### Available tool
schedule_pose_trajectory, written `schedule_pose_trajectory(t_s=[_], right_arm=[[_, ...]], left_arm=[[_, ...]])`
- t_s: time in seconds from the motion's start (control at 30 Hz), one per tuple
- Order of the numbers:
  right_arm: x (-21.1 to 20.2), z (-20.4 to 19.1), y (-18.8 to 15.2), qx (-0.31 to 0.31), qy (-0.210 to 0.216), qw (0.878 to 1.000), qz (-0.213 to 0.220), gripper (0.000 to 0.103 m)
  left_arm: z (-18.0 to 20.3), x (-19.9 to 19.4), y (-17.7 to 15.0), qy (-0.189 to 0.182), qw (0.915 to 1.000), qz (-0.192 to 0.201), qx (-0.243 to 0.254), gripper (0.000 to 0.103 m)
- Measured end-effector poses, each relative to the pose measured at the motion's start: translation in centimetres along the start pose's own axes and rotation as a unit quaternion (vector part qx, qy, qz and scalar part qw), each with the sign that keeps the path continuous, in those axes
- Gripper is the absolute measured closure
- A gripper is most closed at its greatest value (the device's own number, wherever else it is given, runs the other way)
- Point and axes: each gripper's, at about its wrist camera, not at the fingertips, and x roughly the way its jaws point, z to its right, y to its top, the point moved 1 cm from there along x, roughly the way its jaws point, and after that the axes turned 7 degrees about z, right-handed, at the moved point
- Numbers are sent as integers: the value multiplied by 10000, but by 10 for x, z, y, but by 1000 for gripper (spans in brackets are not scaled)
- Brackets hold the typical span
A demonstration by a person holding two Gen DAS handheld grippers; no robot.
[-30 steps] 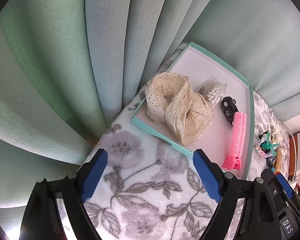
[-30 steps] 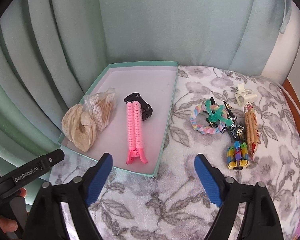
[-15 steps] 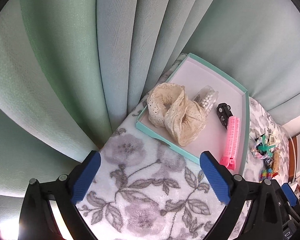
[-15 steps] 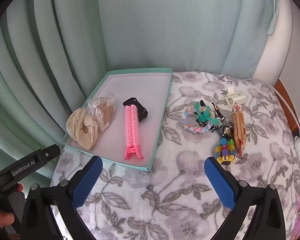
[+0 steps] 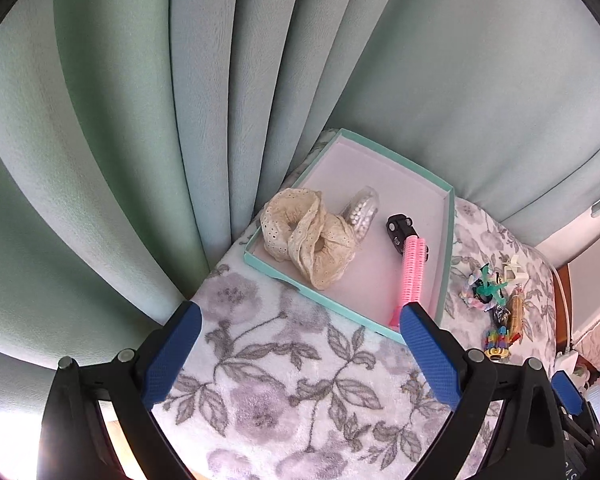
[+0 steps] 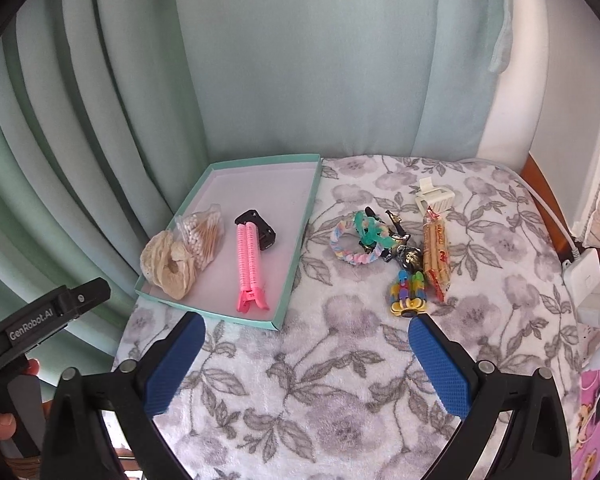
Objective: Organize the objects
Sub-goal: 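Withdraw both open tools away from the box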
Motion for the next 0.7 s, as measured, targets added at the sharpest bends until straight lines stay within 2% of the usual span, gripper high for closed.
schedule_pose_trajectory(t_s=[0.27, 0.4, 0.5, 0.7], right_arm=[[-28, 28, 1, 245, -101, 9995, 163, 0], [-44, 38, 8, 314, -158, 9990, 286, 0], [-53, 48, 10, 473, -88, 9983, 327, 0], [-61, 72, 8, 663, -269, 9968, 351, 0]], left_arm=[[33, -24, -6, -156, 9992, 194, 324, 4], [49, -41, -6, -296, 9978, 437, 408, 4], [60, -51, -8, -443, 9969, 468, 444, 4], [84, -51, -19, -638, 9947, 422, 690, 4]])
